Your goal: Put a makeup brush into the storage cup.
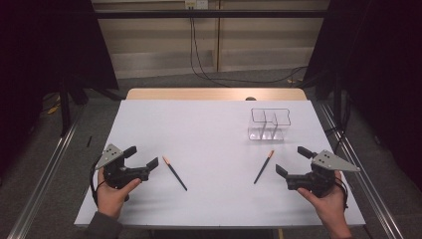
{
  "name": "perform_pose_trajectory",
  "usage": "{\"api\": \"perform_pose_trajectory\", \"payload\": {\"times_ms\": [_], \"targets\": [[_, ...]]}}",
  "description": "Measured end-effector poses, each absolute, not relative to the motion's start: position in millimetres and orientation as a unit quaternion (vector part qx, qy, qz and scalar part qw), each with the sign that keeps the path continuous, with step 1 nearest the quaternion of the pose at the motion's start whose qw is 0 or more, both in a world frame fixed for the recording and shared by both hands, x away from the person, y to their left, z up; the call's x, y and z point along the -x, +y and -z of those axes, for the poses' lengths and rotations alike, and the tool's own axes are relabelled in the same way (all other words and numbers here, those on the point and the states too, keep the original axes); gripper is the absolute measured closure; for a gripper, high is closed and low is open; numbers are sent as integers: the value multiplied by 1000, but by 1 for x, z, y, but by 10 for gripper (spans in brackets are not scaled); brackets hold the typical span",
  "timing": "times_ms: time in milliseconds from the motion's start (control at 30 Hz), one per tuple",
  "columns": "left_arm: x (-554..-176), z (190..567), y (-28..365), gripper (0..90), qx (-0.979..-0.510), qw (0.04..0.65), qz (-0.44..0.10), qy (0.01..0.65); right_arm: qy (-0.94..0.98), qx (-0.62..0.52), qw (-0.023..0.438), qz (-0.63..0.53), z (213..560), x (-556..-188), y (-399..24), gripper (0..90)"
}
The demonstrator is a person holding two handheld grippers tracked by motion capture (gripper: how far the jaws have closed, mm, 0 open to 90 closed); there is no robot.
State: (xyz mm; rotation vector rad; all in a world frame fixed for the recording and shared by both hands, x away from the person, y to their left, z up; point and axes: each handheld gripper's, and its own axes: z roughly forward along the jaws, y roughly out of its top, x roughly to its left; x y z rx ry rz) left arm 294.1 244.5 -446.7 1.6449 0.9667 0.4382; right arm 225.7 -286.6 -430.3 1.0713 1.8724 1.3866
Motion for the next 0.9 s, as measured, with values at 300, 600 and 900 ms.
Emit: {"api": "perform_pose_trajectory", "payload": {"times_ms": [300,600,900], "targets": [[-295,450,243,17,-706,537,-175,427,699,-400,286,-519,430,-227,-286,12],[-297,452,242,24,-707,526,-165,443,705,-394,283,-517,430,-230,-283,12],[-303,453,233,32,-718,502,-152,457,705,-393,284,-518,430,-231,-282,14]]}}
